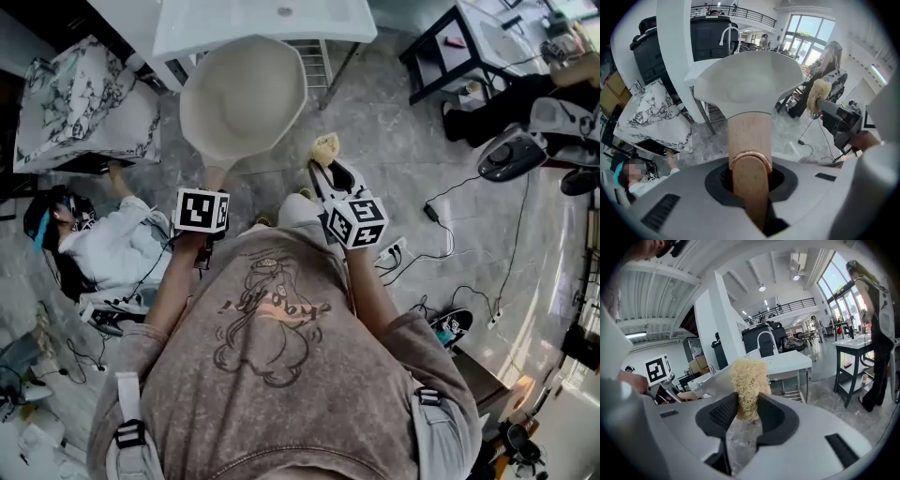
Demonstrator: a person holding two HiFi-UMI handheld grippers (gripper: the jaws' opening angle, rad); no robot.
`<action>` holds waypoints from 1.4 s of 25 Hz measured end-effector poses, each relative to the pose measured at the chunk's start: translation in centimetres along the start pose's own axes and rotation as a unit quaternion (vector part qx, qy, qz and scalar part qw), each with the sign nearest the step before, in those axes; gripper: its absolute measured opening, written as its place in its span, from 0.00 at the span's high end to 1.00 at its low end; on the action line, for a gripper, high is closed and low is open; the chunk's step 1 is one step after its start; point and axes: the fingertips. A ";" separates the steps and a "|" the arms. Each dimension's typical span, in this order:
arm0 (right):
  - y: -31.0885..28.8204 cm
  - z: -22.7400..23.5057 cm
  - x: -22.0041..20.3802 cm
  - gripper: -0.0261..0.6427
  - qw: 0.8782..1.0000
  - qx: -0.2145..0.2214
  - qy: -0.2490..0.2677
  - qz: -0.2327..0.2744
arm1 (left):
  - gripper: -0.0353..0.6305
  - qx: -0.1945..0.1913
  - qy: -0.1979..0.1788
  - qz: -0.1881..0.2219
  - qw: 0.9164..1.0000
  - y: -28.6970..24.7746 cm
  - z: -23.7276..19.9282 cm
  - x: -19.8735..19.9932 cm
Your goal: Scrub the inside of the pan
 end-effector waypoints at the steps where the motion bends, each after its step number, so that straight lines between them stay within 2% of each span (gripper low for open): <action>1: 0.0 0.3 0.0 0.75 1.000 -0.005 -0.001 0.000 | 0.85 0.000 0.002 0.001 1.000 0.0 -0.2 0.2; 10: -3.9 5.0 1.4 0.75 1.000 -0.030 0.005 0.006 | 0.85 -0.006 -0.002 0.003 1.000 -2.2 -0.4 4.1; 16: -7.8 9.3 3.8 0.75 0.999 -0.033 0.018 0.007 | 0.85 -0.013 0.001 0.004 1.000 -4.1 0.2 9.8; 24: -13.1 16.1 6.9 0.75 0.999 -0.037 0.021 0.011 | 0.85 -0.014 -0.018 0.002 1.000 -6.9 1.8 18.6; 35: -18.7 25.5 11.6 0.75 0.999 -0.024 0.026 0.005 | 0.84 -0.003 -0.036 -0.024 0.999 -9.7 4.9 28.8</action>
Point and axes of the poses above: the fingertips, and each gripper's own axes: y backward along the fingers, z to its right, x out of its top, and after that the axes turned 15 degrees about y, right-handed
